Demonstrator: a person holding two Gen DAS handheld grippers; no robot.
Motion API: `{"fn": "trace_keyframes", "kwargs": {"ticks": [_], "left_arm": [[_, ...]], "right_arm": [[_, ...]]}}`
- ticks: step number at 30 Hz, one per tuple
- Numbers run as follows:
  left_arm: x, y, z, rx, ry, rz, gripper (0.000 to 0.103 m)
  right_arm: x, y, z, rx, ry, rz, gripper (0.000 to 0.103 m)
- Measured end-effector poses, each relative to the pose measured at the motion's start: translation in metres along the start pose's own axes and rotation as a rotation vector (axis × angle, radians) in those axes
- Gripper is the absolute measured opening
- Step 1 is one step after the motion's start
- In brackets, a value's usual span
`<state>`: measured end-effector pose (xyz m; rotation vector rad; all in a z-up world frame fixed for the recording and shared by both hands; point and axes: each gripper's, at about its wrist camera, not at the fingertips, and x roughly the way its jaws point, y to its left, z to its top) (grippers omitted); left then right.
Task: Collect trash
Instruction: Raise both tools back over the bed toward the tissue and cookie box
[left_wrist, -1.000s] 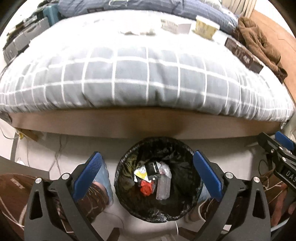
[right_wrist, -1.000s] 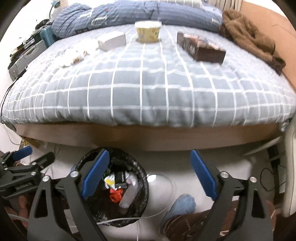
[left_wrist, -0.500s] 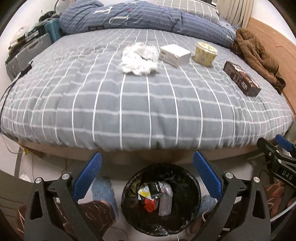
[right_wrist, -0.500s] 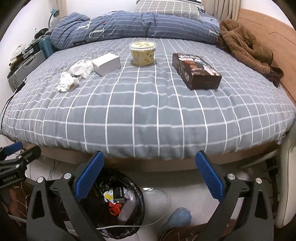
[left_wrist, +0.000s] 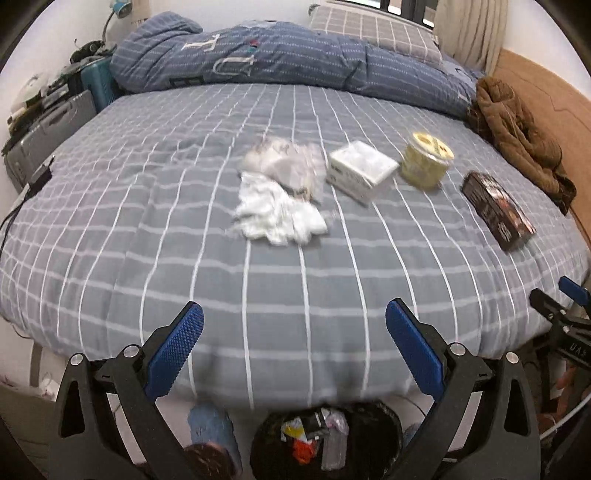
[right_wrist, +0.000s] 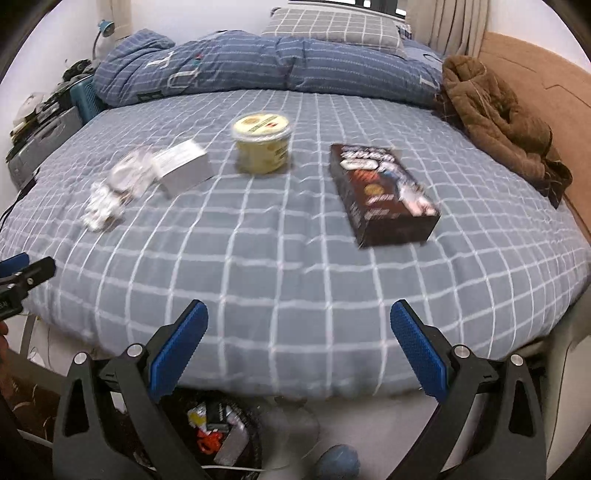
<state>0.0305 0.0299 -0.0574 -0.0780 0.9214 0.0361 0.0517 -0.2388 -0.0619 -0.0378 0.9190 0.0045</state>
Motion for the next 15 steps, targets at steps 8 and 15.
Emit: {"fn": "trace_keyframes", "kwargs": {"ticks": [8, 15], "left_arm": [[0.033, 0.008, 0.04, 0.001, -0.007, 0.006, 0.097], [0.071, 0.013, 0.063, 0.002, 0.015, 0.008, 0.097]], "right_arm": [[0.043, -0.044, 0.049, 0.018, 0.003, -0.065, 0.095], [0.085, -0.063, 0.072, 0.034, 0.048, -0.053, 0.095]]}}
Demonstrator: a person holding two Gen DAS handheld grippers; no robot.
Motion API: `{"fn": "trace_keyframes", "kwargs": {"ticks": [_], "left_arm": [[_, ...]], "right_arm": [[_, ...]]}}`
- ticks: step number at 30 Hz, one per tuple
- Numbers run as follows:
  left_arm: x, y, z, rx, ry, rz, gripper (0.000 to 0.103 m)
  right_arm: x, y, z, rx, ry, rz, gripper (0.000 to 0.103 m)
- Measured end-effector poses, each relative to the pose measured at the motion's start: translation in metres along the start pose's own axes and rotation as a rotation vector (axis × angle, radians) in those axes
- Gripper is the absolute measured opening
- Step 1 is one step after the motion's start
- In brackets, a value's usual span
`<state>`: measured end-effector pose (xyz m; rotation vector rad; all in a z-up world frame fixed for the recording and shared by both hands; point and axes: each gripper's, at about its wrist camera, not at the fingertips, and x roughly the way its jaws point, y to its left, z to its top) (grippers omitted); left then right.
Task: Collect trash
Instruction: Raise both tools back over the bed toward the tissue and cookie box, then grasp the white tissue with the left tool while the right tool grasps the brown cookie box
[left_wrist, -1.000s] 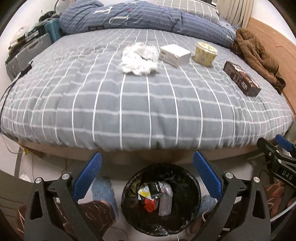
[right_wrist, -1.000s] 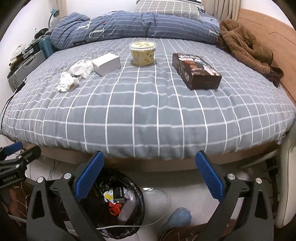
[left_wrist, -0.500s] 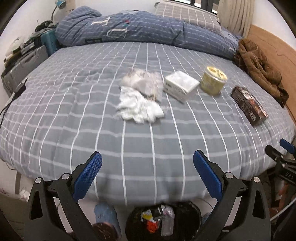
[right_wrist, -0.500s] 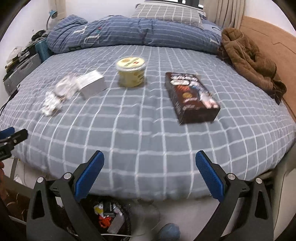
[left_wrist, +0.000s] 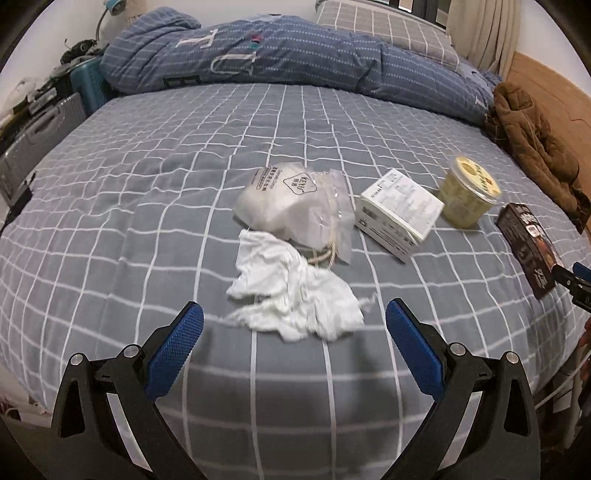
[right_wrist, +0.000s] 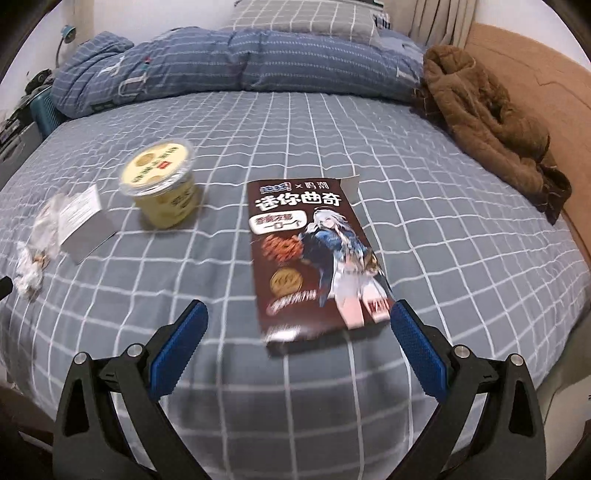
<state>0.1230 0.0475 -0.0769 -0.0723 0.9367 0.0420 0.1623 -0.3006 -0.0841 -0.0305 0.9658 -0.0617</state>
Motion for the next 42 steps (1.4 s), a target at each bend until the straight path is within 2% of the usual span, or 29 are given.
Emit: {"fn": "trace_keyframes", "kwargs": {"ticks": [5, 11, 18, 21, 24, 30, 32, 34, 42], "left_arm": [[0.02, 0.001, 0.01, 0.001, 0.006, 0.008, 0.097], [0.034, 0.0, 0.018, 0.0, 0.02, 0.02, 0.097], [0.047, -0.003, 0.018, 0.002, 0.042, 0.033, 0.095], [0.051, -0.005, 0.018, 0.006, 0.049, 0.023, 0.09], [0.057, -0.009, 0.017, 0.02, 0.061, 0.022, 0.08], [0.061, -0.013, 0.014, 0.046, 0.071, 0.036, 0.052], [0.061, -0.013, 0.014, 0.048, 0.074, 0.033, 0.041], [0.06, -0.013, 0.013, 0.052, 0.073, 0.041, 0.036], [0.055, -0.017, 0.011, 0.064, 0.062, 0.054, 0.035]], "right_arm": [[0.023, -0.003, 0.006, -0.012, 0.024, 0.006, 0.095], [0.033, -0.012, 0.015, -0.019, 0.03, 0.0, 0.095], [0.042, -0.025, 0.016, 0.004, 0.075, 0.037, 0.095], [0.049, -0.023, 0.013, 0.019, 0.1, 0.043, 0.095], [0.051, -0.02, 0.011, 0.027, 0.106, 0.051, 0.095], [0.055, -0.015, 0.009, 0.039, 0.111, 0.047, 0.095], [0.055, -0.015, 0.008, 0.049, 0.107, 0.04, 0.091], [0.055, -0.016, 0.007, 0.058, 0.104, 0.035, 0.091], [0.046, -0.012, 0.004, 0.07, 0.081, 0.002, 0.09]]}}
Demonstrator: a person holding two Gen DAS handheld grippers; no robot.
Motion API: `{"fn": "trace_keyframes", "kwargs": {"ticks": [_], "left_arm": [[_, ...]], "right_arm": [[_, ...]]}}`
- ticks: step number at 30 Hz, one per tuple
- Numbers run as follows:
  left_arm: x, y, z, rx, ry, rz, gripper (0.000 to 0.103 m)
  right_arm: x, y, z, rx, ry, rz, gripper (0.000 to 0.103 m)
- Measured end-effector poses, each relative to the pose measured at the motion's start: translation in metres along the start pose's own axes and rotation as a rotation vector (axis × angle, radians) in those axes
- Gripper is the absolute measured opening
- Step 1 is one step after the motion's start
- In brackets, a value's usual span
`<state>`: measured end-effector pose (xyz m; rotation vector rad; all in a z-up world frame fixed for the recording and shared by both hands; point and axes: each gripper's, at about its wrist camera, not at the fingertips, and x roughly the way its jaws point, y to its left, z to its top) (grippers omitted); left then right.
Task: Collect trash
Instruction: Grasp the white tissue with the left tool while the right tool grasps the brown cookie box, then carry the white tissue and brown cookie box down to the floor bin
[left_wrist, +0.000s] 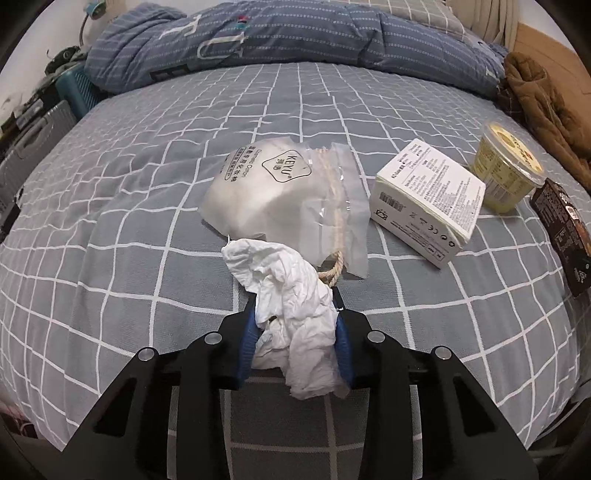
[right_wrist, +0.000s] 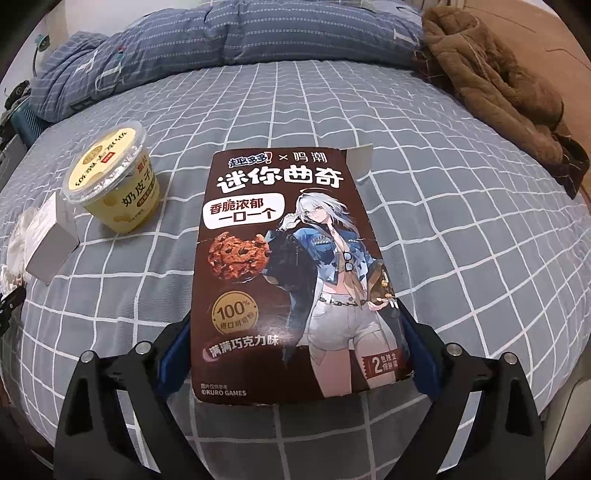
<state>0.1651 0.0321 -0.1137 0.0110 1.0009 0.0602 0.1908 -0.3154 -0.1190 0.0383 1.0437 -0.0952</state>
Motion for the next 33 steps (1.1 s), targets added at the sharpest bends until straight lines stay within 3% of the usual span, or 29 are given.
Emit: {"fn": "trace_keyframes", "kwargs": {"ticks": [15, 33], "left_arm": [[-0.031, 0.005, -0.004, -0.02, -0.039, -0.048, 0.035], [-0.078, 0.009, -0.024, -0.016, -0.052, -0.024, 0.035]], "right_arm": [[-0.03, 0.006, -0.011, 0.0, -0.052, 0.018, 0.09], [-0.081, 0.029, -0.03, -0.039, -0.097, 0.067, 0.09]]}}
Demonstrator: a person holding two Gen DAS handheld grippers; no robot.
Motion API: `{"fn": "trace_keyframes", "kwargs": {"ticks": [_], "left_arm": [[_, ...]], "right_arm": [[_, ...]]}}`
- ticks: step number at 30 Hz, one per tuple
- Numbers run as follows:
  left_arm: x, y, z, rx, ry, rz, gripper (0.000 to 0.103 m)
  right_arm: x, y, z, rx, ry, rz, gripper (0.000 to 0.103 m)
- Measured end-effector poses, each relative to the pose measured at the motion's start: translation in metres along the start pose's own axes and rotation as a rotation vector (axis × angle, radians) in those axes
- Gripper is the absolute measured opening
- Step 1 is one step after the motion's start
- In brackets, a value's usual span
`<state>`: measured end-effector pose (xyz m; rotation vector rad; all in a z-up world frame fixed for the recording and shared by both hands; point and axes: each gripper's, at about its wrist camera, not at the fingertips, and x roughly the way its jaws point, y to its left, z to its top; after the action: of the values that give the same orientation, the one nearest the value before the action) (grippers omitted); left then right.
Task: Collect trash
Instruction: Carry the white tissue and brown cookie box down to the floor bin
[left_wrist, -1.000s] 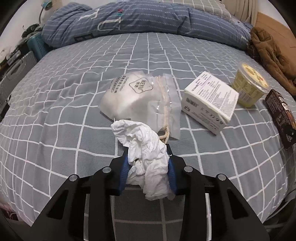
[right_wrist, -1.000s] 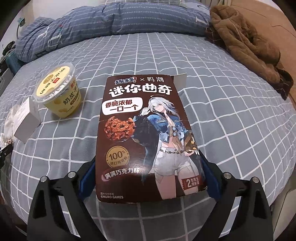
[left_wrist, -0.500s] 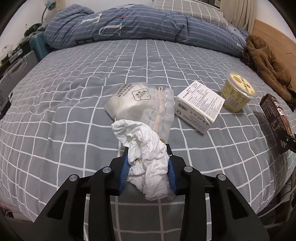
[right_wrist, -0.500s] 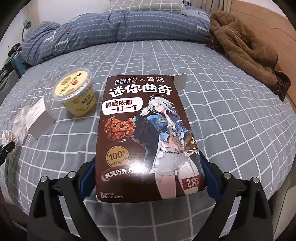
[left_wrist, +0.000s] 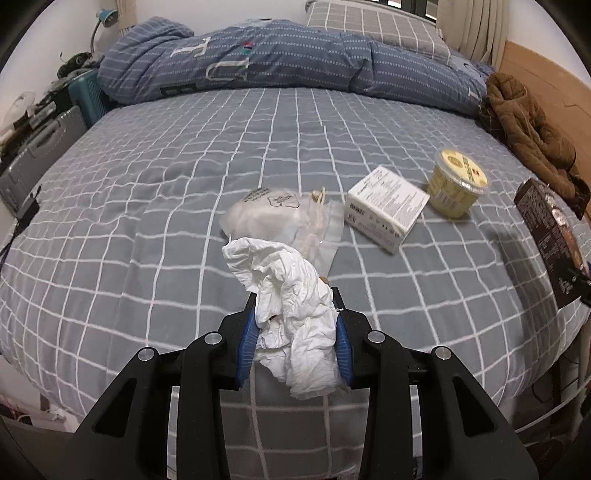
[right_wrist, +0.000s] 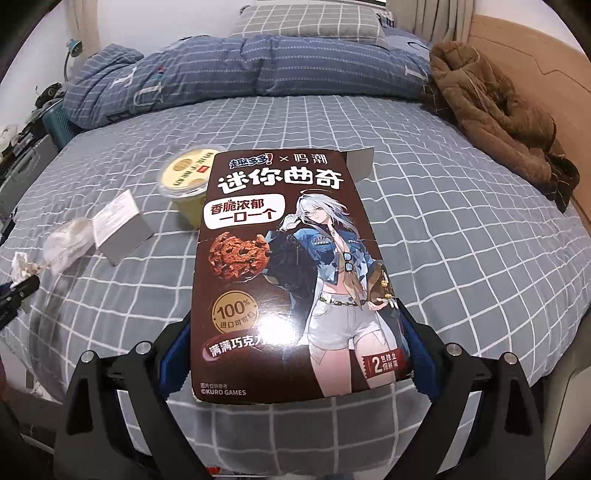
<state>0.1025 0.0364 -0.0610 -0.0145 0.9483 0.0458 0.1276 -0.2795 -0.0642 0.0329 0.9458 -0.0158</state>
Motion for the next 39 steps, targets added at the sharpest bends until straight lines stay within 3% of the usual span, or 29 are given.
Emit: {"fn": "trace_keyframes", "kwargs": {"ticks": [8, 22, 29, 33, 36, 38, 39], "left_arm": [[-0.006, 0.006, -0.026, -0.013, 0.024, -0.026, 0.037], [-0.008, 0.014, -0.053, -0.034, 0.051, 0.0, 0.037], [-0.014, 0.018, -0.062, -0.041, 0.019, 0.039, 0.065], [-0.017, 0.023, -0.07, -0.049, 0.021, 0.057, 0.067], [-0.015, 0.023, -0.076, -0.047, 0.037, 0.049, 0.063], [-0.009, 0.023, -0.079, -0.039, 0.063, 0.046, 0.037], [-0.007, 0.023, -0.081, -0.04, 0.074, 0.053, 0.035]], "right_arm": [[-0.013, 0.013, -0.016, -0.017, 0.007, 0.017, 0.09], [-0.024, 0.023, -0.032, -0.016, 0.016, 0.044, 0.09], [-0.023, 0.026, -0.035, -0.016, 0.025, 0.049, 0.09], [-0.021, 0.026, -0.035, -0.015, 0.029, 0.054, 0.09], [-0.021, 0.026, -0.035, -0.014, 0.029, 0.054, 0.09], [-0.021, 0.026, -0.035, -0.014, 0.03, 0.054, 0.09], [-0.021, 0.026, -0.035, -0.016, 0.03, 0.055, 0.09]]}}
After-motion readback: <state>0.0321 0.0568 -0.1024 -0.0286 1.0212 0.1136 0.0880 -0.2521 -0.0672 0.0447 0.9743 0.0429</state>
